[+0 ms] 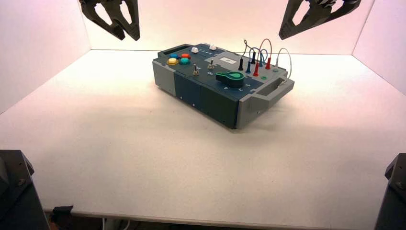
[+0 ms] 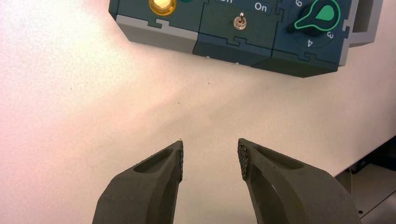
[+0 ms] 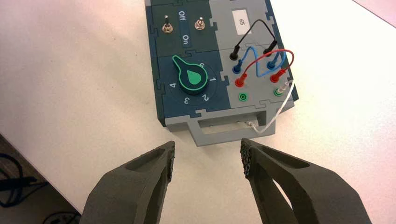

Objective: Push the blue button with the left gripper.

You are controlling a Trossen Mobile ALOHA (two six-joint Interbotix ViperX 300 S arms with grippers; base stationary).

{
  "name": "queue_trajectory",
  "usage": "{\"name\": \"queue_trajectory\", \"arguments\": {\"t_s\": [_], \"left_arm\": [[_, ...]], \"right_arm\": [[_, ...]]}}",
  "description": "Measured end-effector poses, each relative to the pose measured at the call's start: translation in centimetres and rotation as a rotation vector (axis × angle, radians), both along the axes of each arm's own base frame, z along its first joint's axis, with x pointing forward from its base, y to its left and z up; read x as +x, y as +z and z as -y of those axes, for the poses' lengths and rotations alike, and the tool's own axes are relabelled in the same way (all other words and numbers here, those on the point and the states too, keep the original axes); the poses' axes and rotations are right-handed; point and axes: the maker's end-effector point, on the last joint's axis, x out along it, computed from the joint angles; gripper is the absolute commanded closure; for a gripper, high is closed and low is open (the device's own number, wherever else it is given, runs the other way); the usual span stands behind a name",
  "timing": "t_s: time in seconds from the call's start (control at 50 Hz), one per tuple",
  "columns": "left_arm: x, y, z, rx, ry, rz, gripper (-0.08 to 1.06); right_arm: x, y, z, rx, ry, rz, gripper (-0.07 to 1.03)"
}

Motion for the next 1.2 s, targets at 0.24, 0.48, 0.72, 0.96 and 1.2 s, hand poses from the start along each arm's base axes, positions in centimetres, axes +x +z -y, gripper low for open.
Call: {"name": "queue_trajectory", "arguments": {"t_s": [0.24, 0.48, 0.72, 0.96, 1.2], "left_arm": [[0.0, 0.0, 0.0, 0.000, 0.000, -0.001, 0.36], [0.0, 0.1, 0.0, -0.001, 0.001, 0.000, 0.37], [0.1, -0.1, 0.0, 0.003, -0.006, -0.004, 0.44], [0.8, -0.7, 0.1, 0.008, -0.008, 0.010, 0.72], [4.9, -0.8, 1.5, 0.010, -0.023, 0.011, 1.01]], "right_arm": [[0.0, 0.0, 0.0, -0.001, 0.002, -0.001, 0.23], [0.0, 0.0, 0.0, -0.002, 0.001, -0.001, 0.23], [0.0, 0.0, 0.0, 0.002, 0.000, 0.003, 0.23], [0.1, 0.1, 0.0, 0.003, 0.000, 0.004, 0.23], [0.0, 0.5, 0.0, 0.012, 0.002, 0.019, 0.23]]}}
